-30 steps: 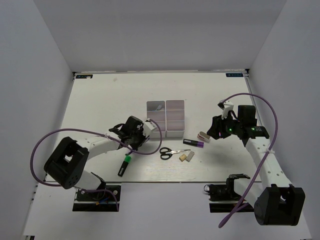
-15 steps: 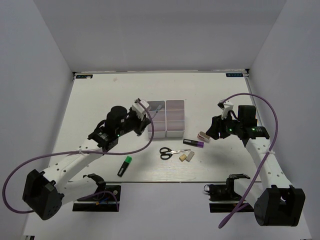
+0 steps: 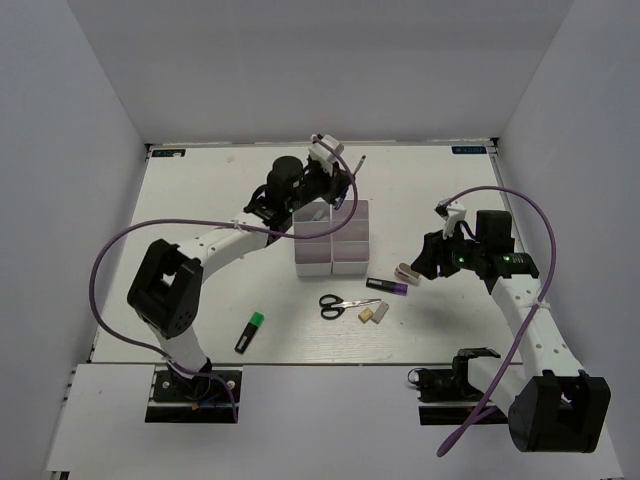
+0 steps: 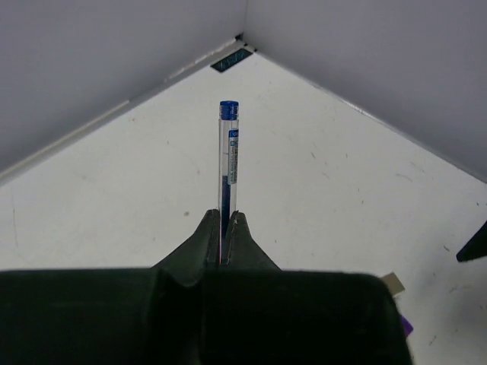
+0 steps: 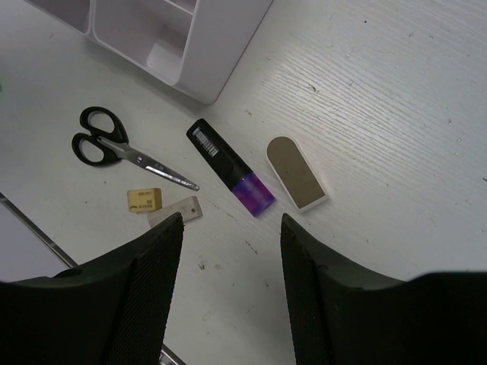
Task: Sort the stationery into containers
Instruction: Place the pen in the storage box.
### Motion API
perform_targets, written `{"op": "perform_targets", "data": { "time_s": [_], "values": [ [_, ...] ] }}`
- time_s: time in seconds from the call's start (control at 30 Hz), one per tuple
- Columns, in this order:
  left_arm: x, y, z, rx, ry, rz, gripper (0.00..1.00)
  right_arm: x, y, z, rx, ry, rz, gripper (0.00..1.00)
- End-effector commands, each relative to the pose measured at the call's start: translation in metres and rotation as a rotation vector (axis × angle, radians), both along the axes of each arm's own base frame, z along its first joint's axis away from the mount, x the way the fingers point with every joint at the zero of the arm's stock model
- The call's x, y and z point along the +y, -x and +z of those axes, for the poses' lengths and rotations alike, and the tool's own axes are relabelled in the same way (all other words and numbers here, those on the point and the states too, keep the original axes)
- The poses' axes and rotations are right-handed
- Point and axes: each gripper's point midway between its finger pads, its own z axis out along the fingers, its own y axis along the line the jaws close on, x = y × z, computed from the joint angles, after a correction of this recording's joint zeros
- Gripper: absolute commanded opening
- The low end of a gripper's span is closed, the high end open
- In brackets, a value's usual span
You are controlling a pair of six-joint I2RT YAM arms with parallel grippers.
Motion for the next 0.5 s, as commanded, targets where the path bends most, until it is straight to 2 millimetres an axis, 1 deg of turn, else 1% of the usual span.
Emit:
{"op": "perform_targets", "data": {
  "time_s": [0.0, 0.03, 0.07, 0.2, 0.3, 0.33, 0.47],
  "values": [
    [-0.013, -0.008, 0.054, -0.098, 0.085, -0.01, 0.0, 0.005, 0.003, 0.008, -0.014, -0.026, 0.023, 0.58],
    [-0.016, -0.013, 0.043, -0.082, 0.076, -0.01, 0.0, 0.005, 0.004, 0.007, -0.008, -0.029, 0.025, 0.58],
    [-0.018, -0.016, 0.049, -0.089, 0.09, -0.009, 0.0, 0.005, 0.003, 0.007, -0.01, -0.027, 0.022, 0.58],
    [-0.025, -0.026, 0.033, -0.063, 0.098, 0.001, 0.0, 0.005, 0.003, 0.006, -0.004, -0.029, 0.022, 0.58],
    [-0.026, -0.029, 0.026, -0.057, 0.108, 0.002, 0.0, 0.005, 0.003, 0.007, -0.007, -0.029, 0.022, 0.59],
    [-0.027, -0.032, 0.021, -0.054, 0.111, 0.005, 0.0, 0.005, 0.003, 0.007, -0.003, -0.029, 0.021, 0.59],
    [-0.026, -0.039, 0.014, -0.049, 0.127, 0.018, 0.0, 0.005, 0.003, 0.006, 0.001, -0.029, 0.022, 0.59]
  ]
}}
